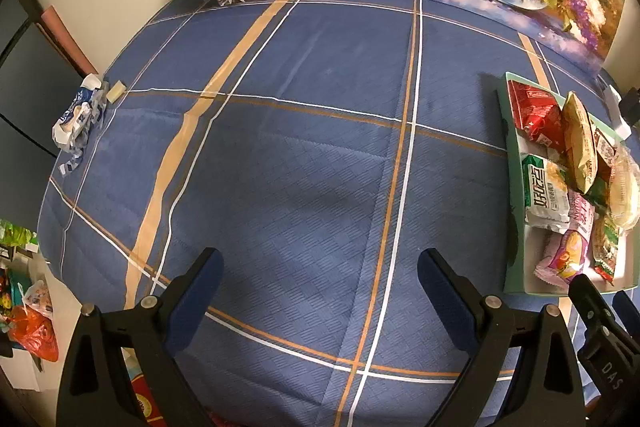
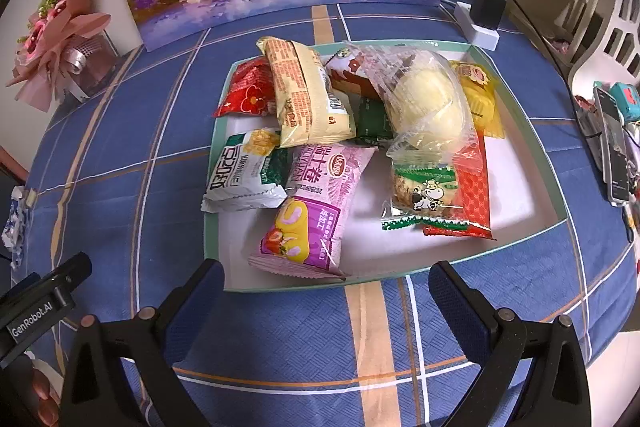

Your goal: Organize snacks

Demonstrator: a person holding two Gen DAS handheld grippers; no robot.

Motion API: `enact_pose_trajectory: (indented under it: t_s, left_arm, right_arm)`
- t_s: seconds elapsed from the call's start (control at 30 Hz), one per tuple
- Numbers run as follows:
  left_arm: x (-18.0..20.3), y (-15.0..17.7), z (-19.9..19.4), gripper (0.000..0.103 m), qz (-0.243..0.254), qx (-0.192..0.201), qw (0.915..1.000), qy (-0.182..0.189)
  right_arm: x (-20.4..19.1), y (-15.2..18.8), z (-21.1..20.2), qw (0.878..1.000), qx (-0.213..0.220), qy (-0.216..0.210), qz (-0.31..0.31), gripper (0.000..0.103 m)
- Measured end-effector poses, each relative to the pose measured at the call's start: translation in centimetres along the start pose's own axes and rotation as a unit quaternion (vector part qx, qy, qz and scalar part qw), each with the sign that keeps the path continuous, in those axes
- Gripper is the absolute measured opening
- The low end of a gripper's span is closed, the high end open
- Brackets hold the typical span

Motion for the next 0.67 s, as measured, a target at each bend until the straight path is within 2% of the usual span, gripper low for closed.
enact_pose_trajectory:
  t_s: [0.67]
  left_arm:
    - [-0.35, 0.14, 0.01, 0.098, -0.003, 0.000, 1.0000, 0.000]
  right_arm:
    - [0.25, -0.17, 0.08, 1.000, -0.003, 0.002, 0.005, 0.103]
Point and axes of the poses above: each gripper's, at about its wrist camera, not at the fingertips, and z roughly the way its jaws point, x to its right, y to its underside, the point moved 3 cm from there along z, roughly the way its jaws point, and after that the axes turned 12 degrees about z, right-handed, at the moved point
